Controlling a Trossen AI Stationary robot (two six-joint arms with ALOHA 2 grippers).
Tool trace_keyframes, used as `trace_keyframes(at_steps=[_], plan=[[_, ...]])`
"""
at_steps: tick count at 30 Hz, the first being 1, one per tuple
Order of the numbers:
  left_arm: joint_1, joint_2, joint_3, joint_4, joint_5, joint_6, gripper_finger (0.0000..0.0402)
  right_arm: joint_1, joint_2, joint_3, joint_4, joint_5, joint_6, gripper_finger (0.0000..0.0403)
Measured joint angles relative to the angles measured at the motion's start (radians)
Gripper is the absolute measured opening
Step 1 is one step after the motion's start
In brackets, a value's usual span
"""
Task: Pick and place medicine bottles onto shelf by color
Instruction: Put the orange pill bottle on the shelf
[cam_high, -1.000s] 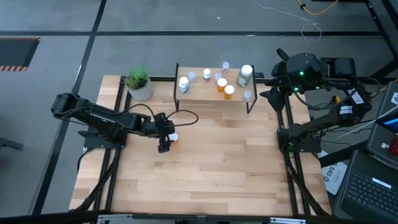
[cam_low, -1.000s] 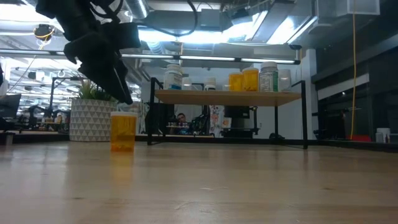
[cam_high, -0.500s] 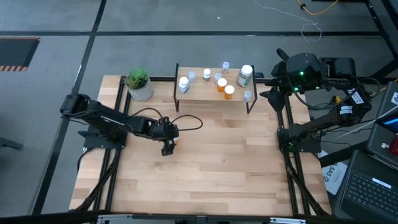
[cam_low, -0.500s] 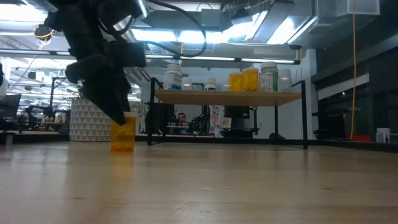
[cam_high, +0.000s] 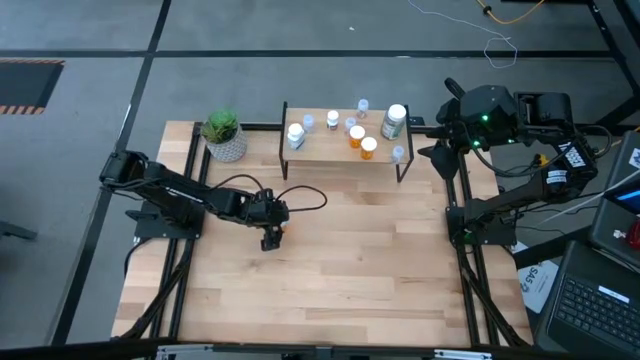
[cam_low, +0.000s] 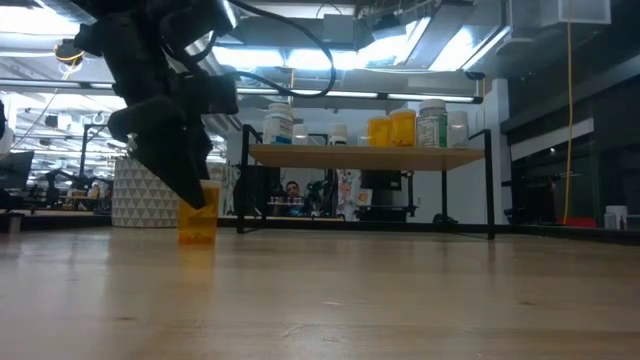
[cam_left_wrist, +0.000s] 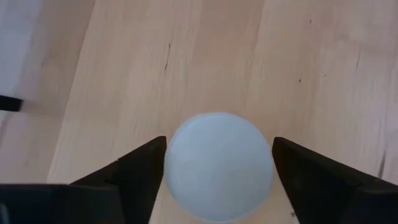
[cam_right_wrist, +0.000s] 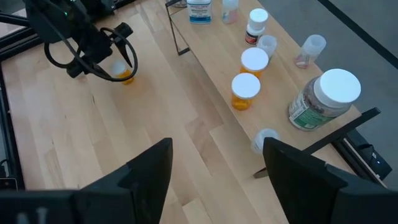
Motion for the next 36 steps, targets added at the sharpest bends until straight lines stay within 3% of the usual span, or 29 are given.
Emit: trace_keyframes(at_steps=[9, 14, 19, 25, 30, 36], plan=[[0.0, 0.0, 0.003, 0.001, 0.0, -0.046, 0.0201, 0.0, 0.0, 0.0, 0.0, 0.0, -0.007, 0.0251], [0.009, -0.009, 0.085, -0.004, 0.001, -0.008, 0.0186, 0.0, 0.0, 0.0, 0.0, 0.0, -0.009, 0.0251], [0.074, -0.01, 0.262, -0.003, -0.018, 0.149, 0.0191, 0.0, 0.0, 0.0, 0.0, 0.0, -0.011, 0.0251], [0.252, -0.003, 0.516, -0.022, 0.028, 0.313, 0.0191, 0.0, 0.0, 0.0, 0.0, 0.0, -0.011, 0.0251], [0.447, 0.103, 0.757, -0.225, 0.134, 0.29, 0.0191, 0.0, 0.0, 0.0, 0.0, 0.0, -0.011, 0.0251], [0.531, 0.265, 0.968, -0.383, 0.18, 0.291, 0.0191, 0.0, 0.0, 0.0, 0.0, 0.0, -0.011, 0.0251]])
